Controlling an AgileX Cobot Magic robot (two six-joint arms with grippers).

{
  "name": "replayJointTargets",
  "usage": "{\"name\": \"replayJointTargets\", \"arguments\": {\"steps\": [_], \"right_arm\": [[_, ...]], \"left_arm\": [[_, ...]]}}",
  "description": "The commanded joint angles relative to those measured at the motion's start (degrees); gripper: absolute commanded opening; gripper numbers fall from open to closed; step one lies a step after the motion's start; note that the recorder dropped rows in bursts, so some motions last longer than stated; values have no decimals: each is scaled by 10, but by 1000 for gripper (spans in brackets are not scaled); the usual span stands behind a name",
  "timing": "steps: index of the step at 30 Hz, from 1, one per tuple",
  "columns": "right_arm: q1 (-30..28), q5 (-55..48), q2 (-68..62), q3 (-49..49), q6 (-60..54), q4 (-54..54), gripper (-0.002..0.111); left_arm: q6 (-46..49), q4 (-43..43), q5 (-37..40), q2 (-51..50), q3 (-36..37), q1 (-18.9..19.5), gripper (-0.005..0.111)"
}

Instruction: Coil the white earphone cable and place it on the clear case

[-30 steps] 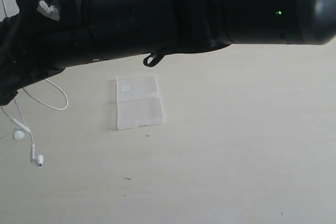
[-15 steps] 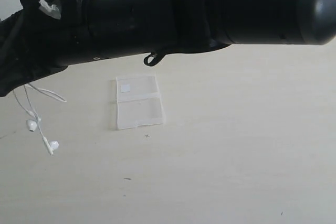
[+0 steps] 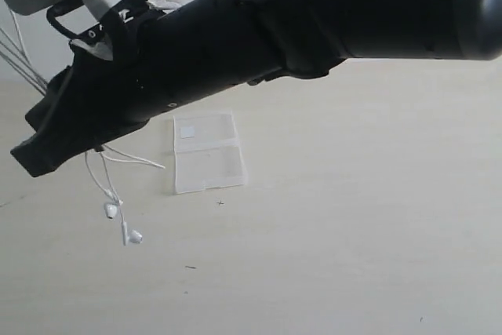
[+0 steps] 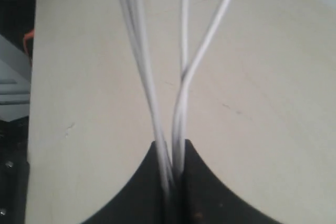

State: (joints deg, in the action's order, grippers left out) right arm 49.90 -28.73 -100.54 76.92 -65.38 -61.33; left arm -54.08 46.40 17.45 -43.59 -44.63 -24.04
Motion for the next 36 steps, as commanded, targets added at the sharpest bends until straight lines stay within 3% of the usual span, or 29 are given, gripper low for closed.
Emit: {"name": "replayJointTargets", "arguments": {"steps": [1,7,15,20,26,36], "right_arm": [[1,-5,7,-5,166,221,0],[1,23,57,-5,264,334,0],[1,52,137,-5,264,343,0],[1,77,165,-5,264,337,0],[1,79,179,-5,263,328,0],[1,66,186,-5,261,315,0]], "left_arm": [[0,9,45,5,-9,1,0],[66,-64,108,5,-7,1,0],[154,-180,103,1,52,1,0],[225,-278,36,-16,93,1,0],[225,-286,13,-57,114,1,0],[222,-306,-155,-185,146,-1,0]]}}
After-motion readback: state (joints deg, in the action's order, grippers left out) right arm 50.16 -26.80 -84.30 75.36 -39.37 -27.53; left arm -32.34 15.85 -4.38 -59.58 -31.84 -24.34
